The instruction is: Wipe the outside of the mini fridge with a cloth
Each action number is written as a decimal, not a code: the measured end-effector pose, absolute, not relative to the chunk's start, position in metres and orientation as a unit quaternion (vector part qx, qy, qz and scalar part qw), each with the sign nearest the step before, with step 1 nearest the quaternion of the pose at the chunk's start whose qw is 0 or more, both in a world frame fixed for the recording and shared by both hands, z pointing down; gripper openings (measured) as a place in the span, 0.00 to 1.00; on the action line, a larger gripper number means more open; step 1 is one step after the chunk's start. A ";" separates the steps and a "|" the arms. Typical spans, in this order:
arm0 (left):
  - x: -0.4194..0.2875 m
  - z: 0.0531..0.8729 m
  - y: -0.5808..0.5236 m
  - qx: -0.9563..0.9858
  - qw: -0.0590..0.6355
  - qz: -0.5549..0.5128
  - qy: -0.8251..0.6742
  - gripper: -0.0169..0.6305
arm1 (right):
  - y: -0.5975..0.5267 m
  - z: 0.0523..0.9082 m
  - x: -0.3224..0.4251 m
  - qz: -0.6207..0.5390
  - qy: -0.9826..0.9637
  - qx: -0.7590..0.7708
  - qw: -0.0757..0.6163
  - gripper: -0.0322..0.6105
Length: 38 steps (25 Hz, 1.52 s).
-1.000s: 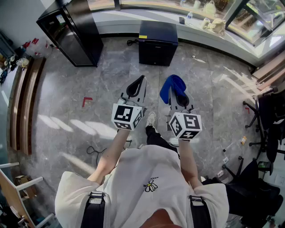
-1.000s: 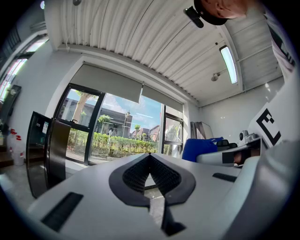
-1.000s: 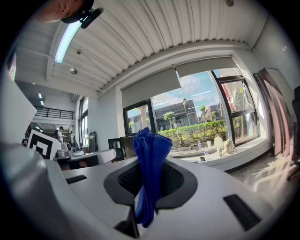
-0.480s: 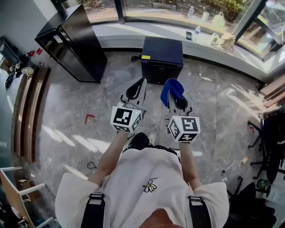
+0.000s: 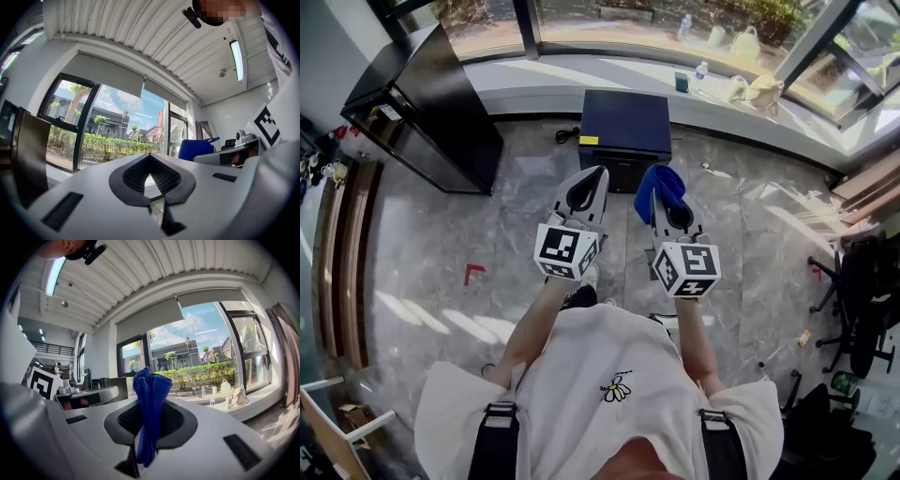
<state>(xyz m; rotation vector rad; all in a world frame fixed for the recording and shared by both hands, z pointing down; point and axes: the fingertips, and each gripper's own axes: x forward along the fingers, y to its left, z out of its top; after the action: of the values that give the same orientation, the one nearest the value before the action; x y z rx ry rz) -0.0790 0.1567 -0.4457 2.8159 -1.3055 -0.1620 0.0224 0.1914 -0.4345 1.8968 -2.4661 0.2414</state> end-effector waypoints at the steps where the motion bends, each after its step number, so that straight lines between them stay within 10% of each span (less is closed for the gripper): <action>1: -0.079 -0.447 0.144 0.907 0.017 -0.054 -0.418 0.03 | 0.180 -0.436 0.022 0.076 -0.789 0.610 0.011 0.15; 38: -0.039 -0.409 -0.032 0.893 0.009 -0.022 -0.449 0.03 | -0.006 -0.400 0.074 0.088 -0.793 0.603 -0.015 0.15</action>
<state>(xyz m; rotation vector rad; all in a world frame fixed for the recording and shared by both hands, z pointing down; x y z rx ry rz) -0.0393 -0.0316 -0.4094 2.7901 -1.4037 -0.0687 0.0738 -0.0058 -0.4004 1.9128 -2.5149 0.2787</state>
